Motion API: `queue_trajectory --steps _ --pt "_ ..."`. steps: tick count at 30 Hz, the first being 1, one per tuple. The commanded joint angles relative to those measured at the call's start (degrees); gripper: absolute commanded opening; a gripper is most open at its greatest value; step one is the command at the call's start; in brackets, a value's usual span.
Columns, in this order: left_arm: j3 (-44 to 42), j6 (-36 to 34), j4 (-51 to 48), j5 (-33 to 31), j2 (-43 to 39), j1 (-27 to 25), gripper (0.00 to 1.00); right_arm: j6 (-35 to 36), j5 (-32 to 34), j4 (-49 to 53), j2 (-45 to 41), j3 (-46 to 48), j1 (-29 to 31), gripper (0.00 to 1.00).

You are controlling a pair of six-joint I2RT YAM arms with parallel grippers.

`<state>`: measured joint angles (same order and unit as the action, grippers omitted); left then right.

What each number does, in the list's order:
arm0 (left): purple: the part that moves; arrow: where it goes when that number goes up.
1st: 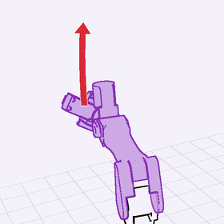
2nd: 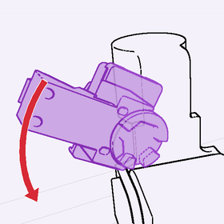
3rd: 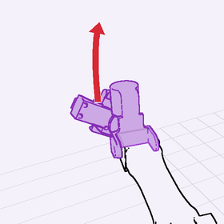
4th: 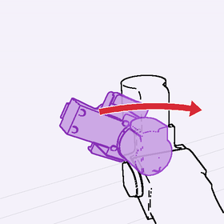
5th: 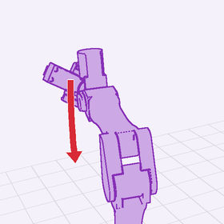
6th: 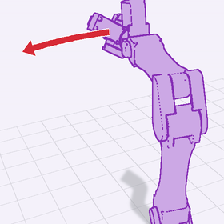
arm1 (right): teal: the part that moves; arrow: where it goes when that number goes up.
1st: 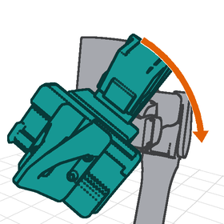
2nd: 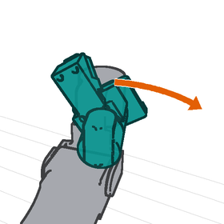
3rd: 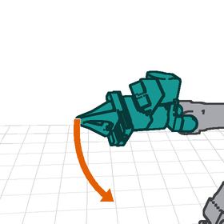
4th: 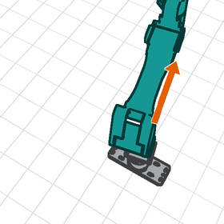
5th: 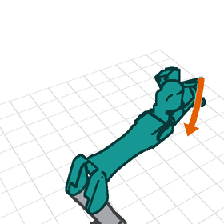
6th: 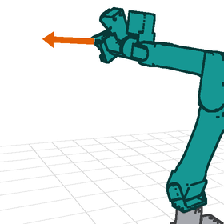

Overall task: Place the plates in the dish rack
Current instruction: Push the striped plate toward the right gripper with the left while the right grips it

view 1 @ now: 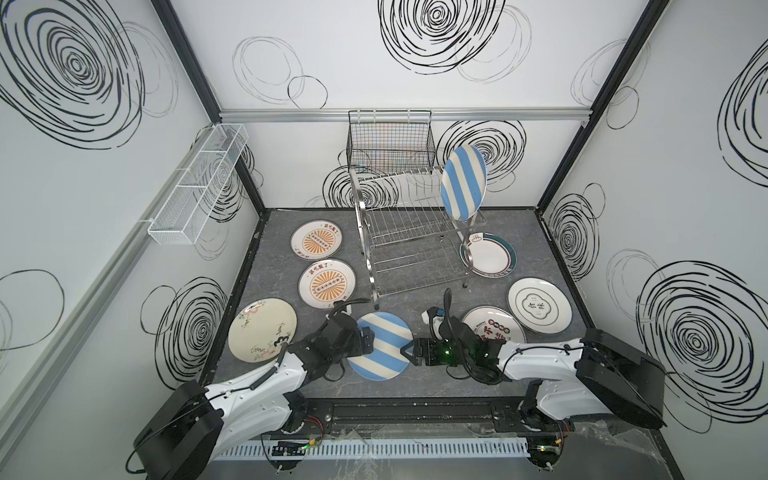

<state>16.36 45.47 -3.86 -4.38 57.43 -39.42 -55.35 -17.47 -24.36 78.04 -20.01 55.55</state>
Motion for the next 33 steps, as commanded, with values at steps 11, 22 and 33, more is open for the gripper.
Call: queue_trajectory --steps 11,22,33 --pt "-2.1 1.2 5.9 -1.0 0.4 -2.8 0.96 -2.4 -4.2 -9.1 3.2 5.6 -3.8 0.85" --pt "-3.6 1.9 9.3 1.5 0.8 -5.2 0.96 -5.2 -7.3 -21.1 9.1 9.0 -4.1 0.77" --pt "-4.3 3.1 11.2 2.4 1.4 -7.0 0.96 -9.4 -11.3 -31.2 11.1 10.2 -5.5 0.53"
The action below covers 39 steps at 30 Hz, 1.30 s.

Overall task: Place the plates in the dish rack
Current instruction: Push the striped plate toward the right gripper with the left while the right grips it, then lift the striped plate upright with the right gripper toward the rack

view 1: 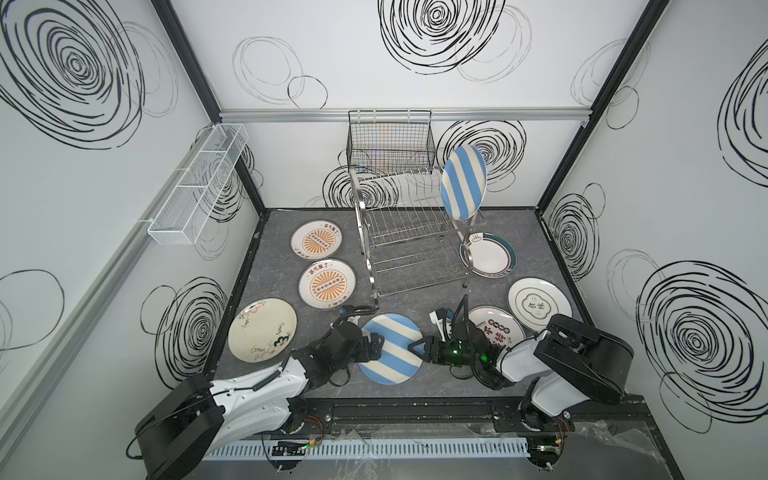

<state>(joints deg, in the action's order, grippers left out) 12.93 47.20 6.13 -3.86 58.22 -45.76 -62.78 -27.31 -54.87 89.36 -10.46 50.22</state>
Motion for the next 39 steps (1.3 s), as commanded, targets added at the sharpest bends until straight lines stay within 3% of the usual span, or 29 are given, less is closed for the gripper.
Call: queue_trajectory --steps 1,7,15,28,32,39 --pt "-0.9 1.4 1.1 1.7 0.5 -0.7 0.96 -2.0 -1.1 -0.1 -0.9 0.7 -0.2 0.52" --pt "-0.7 2.1 1.0 2.3 -0.6 -0.8 0.96 -1.2 0.7 4.4 -6.1 0.8 -0.2 0.41" --pt "-0.1 5.0 2.9 1.9 -0.6 -4.8 0.96 -1.3 1.1 5.5 -8.5 0.8 -0.3 0.29" --pt "3.1 4.2 -0.9 1.1 -0.1 -5.1 0.96 0.0 3.9 14.4 -17.6 1.5 -0.9 0.07" --pt "5.9 3.7 -6.5 -0.5 -0.7 -4.6 0.96 1.2 5.0 21.3 -24.4 1.3 -1.6 0.00" --pt "13.8 -1.7 -19.2 1.5 -5.3 0.2 0.96 6.5 8.0 40.9 -40.0 -2.2 -3.8 0.00"
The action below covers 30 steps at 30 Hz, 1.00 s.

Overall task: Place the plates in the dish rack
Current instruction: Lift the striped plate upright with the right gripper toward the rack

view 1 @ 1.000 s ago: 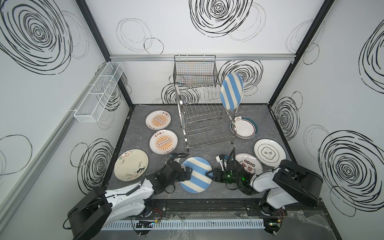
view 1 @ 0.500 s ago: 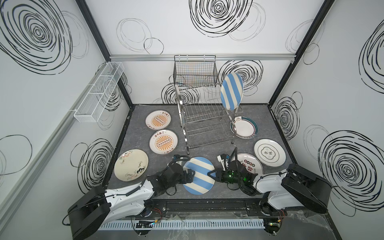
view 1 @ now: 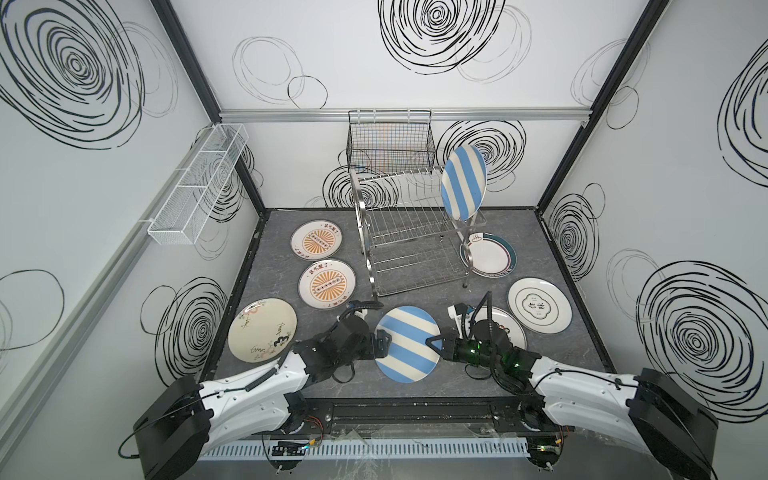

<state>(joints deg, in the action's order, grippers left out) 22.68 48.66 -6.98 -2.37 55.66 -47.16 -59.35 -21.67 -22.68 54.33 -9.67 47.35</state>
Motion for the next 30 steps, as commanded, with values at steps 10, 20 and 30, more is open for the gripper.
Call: queue_trajectory --steps 10,20,30 --pt "14.3 -16.1 -19.1 8.1 -11.9 16.5 0.96 13.3 4.2 28.9 -20.5 -12.7 -5.9 0.00" --pt "12.3 -23.0 -14.1 16.6 -15.9 21.4 0.96 28.0 -1.5 43.6 -10.0 -49.1 -5.8 0.00" --pt "11.2 -23.9 -12.0 19.5 -16.6 23.2 0.96 41.3 10.3 55.2 14.6 -89.7 -6.6 0.00"
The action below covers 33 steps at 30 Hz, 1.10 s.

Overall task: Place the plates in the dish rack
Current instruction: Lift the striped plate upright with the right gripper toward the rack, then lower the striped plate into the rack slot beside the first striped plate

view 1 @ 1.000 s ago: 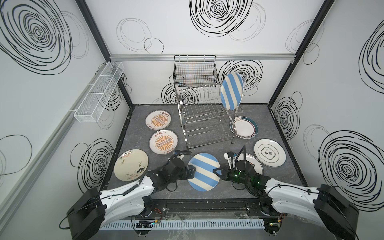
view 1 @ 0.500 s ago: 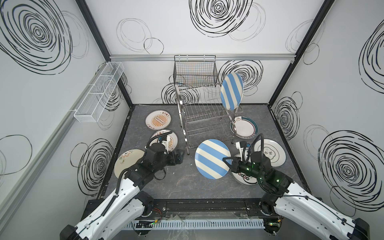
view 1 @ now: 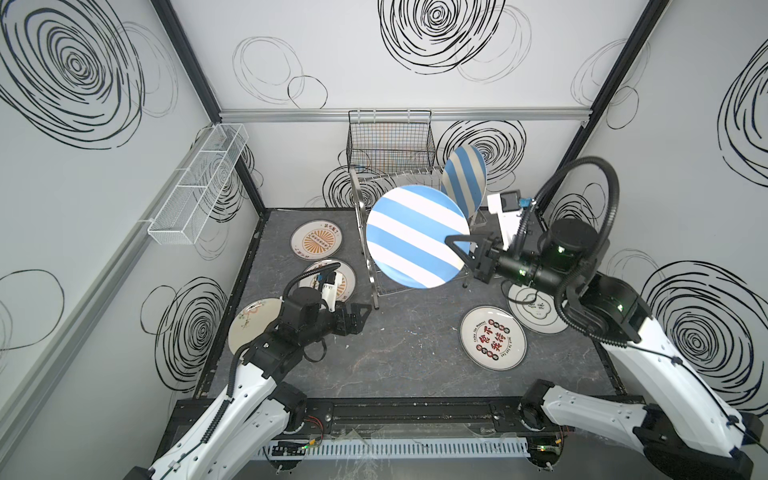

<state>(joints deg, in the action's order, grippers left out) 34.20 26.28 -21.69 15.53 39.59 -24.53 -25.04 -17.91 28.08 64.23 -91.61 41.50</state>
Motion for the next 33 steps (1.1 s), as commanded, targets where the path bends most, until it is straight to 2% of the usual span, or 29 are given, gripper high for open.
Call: queue_trajectory --steps 1,4,8,14,17,22,27,33 --pt "-0.5 -1.5 3.1 1.7 -0.8 0.9 0.96 8.0 7.5 4.8 6.7 -11.4 -1.4 0.00" --pt "-1.2 -1.5 4.1 2.5 -2.1 2.7 0.96 9.7 11.6 5.5 13.1 -21.6 -3.5 0.00" --pt "-1.4 -1.5 4.5 3.2 -3.0 5.6 0.96 12.1 21.9 5.0 18.5 -29.5 -4.2 0.00" --pt "-1.8 -1.5 5.0 4.4 -2.1 7.7 0.96 16.1 35.4 2.2 21.0 -28.9 -4.3 0.00" --pt "-1.8 -1.5 5.3 5.3 -1.1 8.1 0.96 17.5 39.2 -0.1 20.4 -25.4 -4.3 0.00" --pt "-2.0 -1.5 6.0 7.2 -0.3 9.1 0.96 17.7 41.7 -0.8 21.2 -22.5 -4.5 0.00" --pt "-2.3 -1.5 6.9 9.1 0.5 10.8 0.96 18.3 45.2 -5.9 19.5 -16.1 -4.8 0.00" --pt "-2.6 -1.5 7.7 11.3 1.0 13.5 0.96 18.1 44.0 -7.5 19.6 -13.3 -7.3 0.00"
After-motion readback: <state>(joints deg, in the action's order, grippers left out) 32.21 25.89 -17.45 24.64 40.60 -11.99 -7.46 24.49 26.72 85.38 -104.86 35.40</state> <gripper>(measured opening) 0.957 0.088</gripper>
